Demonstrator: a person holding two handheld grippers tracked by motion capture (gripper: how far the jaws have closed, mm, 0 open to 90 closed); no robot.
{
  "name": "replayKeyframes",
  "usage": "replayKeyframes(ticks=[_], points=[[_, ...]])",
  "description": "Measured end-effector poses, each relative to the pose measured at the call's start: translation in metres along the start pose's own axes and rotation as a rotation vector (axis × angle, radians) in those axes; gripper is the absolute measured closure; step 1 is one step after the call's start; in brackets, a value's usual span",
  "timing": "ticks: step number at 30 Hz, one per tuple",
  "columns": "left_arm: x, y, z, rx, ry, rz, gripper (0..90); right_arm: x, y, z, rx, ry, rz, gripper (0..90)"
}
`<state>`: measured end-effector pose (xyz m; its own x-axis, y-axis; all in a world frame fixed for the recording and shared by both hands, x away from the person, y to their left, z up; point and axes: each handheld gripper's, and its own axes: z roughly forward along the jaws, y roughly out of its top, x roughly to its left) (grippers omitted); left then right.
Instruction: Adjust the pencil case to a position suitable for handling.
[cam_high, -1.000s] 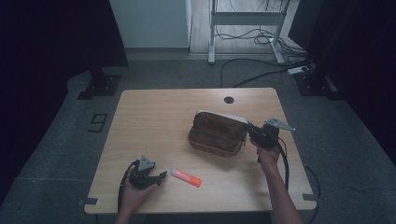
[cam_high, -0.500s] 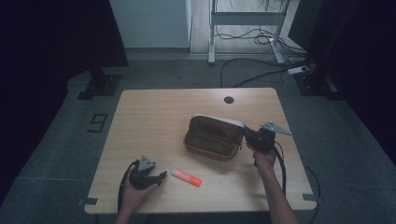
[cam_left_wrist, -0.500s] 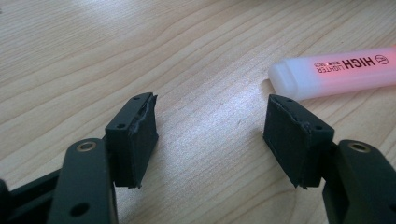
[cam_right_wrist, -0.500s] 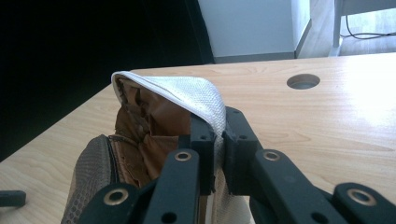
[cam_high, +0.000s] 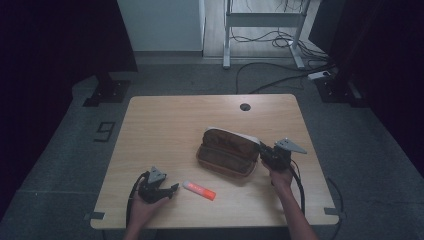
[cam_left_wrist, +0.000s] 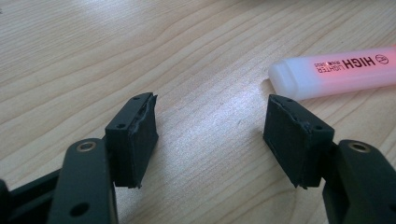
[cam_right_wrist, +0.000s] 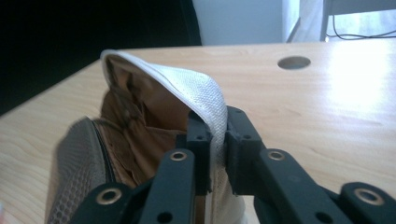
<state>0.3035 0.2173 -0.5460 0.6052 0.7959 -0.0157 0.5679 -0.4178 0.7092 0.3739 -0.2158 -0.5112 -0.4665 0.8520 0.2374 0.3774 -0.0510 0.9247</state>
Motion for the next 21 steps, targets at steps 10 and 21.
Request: replayKeyframes(ticks=[10, 21], points=[[-0.0001, 0.0, 0.0, 0.0, 0.0, 0.0, 34.6, -0.0033, -0.0107, -0.0024, 0.032, -0.015, -0.024, 72.1], [-0.0004, 0.0, 0.0001, 0.001, 0.002, 0.003, 34.5, -0.0027, -0.0098, -0.0063, 0.033, -0.022, -0.046, 52.8]])
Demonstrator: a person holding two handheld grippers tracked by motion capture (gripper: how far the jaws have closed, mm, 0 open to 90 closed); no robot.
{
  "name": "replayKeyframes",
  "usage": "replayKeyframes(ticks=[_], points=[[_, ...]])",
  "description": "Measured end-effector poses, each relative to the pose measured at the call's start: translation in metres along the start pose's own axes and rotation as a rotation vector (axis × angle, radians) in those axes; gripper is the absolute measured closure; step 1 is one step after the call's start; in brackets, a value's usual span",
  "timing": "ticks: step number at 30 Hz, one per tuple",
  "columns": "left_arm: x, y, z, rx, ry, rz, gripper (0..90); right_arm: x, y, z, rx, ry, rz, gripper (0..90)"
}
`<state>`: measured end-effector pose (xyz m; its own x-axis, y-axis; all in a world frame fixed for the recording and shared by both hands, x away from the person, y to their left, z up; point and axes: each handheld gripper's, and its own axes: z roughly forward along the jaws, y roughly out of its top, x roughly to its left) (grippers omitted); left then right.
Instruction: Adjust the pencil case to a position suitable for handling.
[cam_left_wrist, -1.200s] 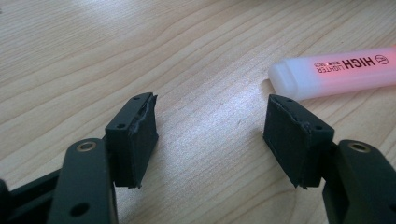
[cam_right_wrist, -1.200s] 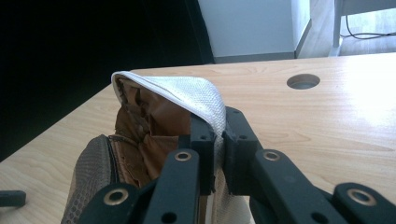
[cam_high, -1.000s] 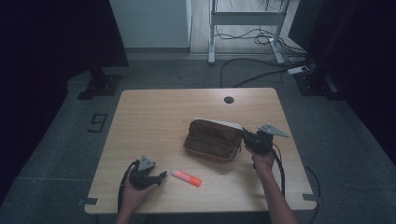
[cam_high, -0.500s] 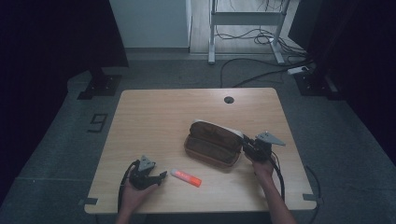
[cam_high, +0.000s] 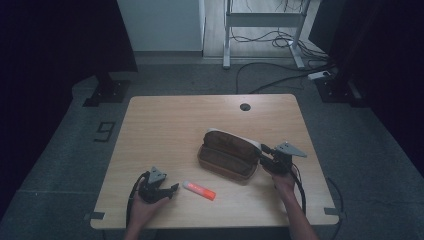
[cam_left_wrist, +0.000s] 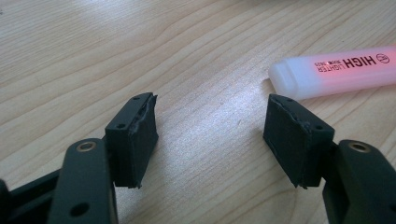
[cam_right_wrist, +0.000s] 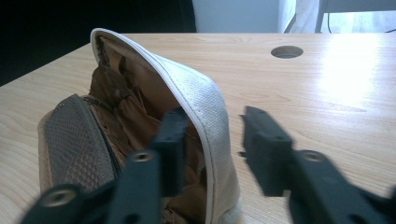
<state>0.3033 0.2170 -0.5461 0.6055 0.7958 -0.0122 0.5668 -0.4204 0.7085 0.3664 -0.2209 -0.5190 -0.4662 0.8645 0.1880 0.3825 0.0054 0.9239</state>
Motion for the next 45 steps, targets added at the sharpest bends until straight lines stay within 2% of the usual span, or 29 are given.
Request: replayKeyframes(ticks=[4, 9, 14, 21, 29, 33, 38, 45], points=[[0.0, 0.0, 0.0, 0.0, -0.001, 0.0, 34.5, 0.0, 0.0, -0.002, -0.001, -0.001, 0.018, 39.8], [0.0, 0.0, 0.0, 0.0, -0.001, 0.0, 34.5, 0.0, 0.002, -0.006, -0.003, -0.009, 0.02, 33.7], [0.0, 0.0, 0.0, -0.001, -0.003, -0.002, 34.3, -0.001, 0.002, -0.01, -0.002, -0.008, 0.008, 32.5], [0.001, 0.0, 0.0, -0.002, -0.006, -0.004, 34.2, -0.002, 0.006, -0.019, -0.005, 0.002, 0.016, 29.8], [0.001, 0.0, 0.0, -0.001, -0.005, -0.003, 34.2, 0.004, 0.011, -0.031, -0.012, 0.003, -0.003, 29.1], [0.001, 0.0, 0.0, -0.001, -0.005, -0.003, 34.1, 0.007, 0.015, -0.039, 0.0, -0.002, 0.007, 29.1], [0.001, 0.0, 0.0, -0.003, -0.012, -0.009, 34.1, 0.015, 0.02, -0.049, -0.009, 0.02, 0.001, 29.3], [0.0, 0.0, 0.0, 0.001, -0.002, 0.002, 33.8, 0.028, 0.026, -0.054, -0.013, 0.054, -0.02, 30.1]])
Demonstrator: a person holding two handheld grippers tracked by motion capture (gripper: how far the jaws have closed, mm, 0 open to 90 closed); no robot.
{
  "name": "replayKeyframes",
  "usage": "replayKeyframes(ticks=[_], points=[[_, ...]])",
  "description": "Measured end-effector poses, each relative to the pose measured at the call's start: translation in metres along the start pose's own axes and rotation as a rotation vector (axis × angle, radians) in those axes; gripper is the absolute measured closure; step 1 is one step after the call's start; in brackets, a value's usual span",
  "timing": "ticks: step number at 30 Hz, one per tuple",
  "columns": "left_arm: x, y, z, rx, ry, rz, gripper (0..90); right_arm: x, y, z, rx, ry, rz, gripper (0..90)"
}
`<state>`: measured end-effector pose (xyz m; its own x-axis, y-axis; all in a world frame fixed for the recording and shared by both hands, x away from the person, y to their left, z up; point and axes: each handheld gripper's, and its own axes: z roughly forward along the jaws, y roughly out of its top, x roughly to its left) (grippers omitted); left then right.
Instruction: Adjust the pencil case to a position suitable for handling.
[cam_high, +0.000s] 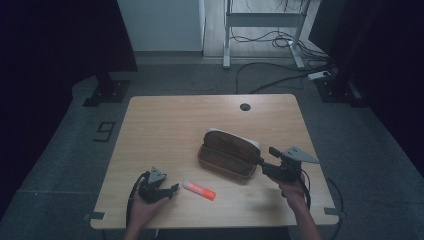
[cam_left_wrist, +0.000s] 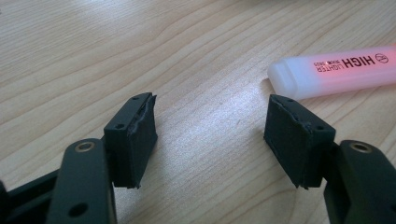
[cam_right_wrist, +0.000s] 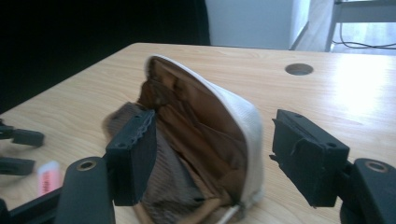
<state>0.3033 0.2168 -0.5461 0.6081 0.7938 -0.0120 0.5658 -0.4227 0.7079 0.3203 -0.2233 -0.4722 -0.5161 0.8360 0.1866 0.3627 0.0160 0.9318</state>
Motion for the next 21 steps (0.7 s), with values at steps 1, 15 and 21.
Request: replayKeyframes(ticks=[1, 15, 21], points=[[0.0, 0.0, 0.0, 0.0, 0.0, 0.0, 33.8, 0.002, 0.001, 0.0, -0.002, 0.009, 0.002, 30.1], [-0.001, 0.002, 0.002, 0.001, 0.001, -0.003, 32.3, 0.031, -0.004, 0.011, 0.031, 0.093, -0.047, 32.8], [-0.001, 0.002, 0.003, 0.001, -0.003, -0.003, 31.9, 0.044, -0.01, 0.021, 0.068, 0.145, -0.06, 34.1]])
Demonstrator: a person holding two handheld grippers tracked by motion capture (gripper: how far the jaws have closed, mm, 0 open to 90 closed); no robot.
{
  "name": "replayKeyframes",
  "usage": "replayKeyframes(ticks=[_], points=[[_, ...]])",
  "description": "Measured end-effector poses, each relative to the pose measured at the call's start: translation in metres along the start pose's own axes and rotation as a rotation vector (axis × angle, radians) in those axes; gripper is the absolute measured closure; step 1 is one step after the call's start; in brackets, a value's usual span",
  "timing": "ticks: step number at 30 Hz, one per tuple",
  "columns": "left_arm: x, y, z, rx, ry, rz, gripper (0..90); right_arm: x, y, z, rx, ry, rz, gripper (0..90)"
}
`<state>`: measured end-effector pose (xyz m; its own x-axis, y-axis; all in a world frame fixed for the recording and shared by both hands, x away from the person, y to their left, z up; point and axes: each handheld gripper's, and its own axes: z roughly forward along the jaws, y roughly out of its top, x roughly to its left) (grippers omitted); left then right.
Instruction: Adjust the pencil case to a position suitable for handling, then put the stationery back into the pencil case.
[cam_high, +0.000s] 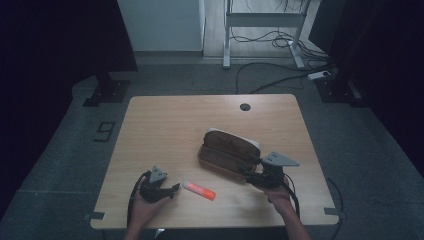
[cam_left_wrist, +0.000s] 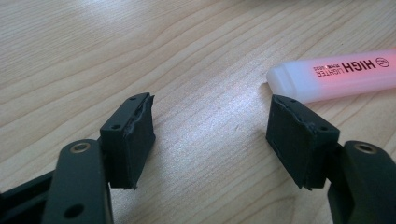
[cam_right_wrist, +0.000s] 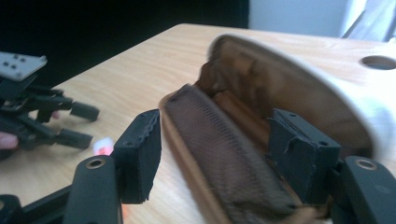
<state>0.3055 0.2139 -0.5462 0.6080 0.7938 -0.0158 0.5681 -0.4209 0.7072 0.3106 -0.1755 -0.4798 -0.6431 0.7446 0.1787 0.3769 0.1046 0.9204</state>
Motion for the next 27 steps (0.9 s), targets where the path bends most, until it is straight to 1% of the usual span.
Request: replayKeyframes(ticks=[6, 12, 16, 19, 23, 24, 27], points=[[0.001, 0.0, 0.0, -0.001, -0.003, -0.004, 31.9, 0.012, -0.005, 0.015, 0.036, 0.045, -0.006, 33.7], [0.001, 0.0, 0.0, -0.001, -0.006, -0.005, 31.8, 0.019, -0.01, 0.025, 0.062, 0.064, -0.018, 34.1], [0.001, 0.0, 0.0, -0.001, -0.002, -0.003, 31.9, 0.026, -0.01, 0.032, 0.067, 0.091, -0.016, 34.4], [0.0, 0.0, 0.0, 0.001, 0.001, 0.002, 31.8, 0.031, -0.009, 0.037, 0.067, 0.095, -0.018, 33.1], [0.001, 0.0, 0.0, -0.002, -0.009, -0.008, 31.8, 0.034, -0.008, 0.04, 0.069, 0.102, -0.022, 33.3], [0.002, 0.0, 0.0, -0.003, -0.012, -0.013, 32.0, 0.037, -0.008, 0.042, 0.072, 0.113, -0.028, 34.2], [0.001, 0.0, 0.0, -0.002, -0.006, -0.006, 32.1, 0.04, -0.009, 0.045, 0.087, 0.122, -0.032, 34.8]])
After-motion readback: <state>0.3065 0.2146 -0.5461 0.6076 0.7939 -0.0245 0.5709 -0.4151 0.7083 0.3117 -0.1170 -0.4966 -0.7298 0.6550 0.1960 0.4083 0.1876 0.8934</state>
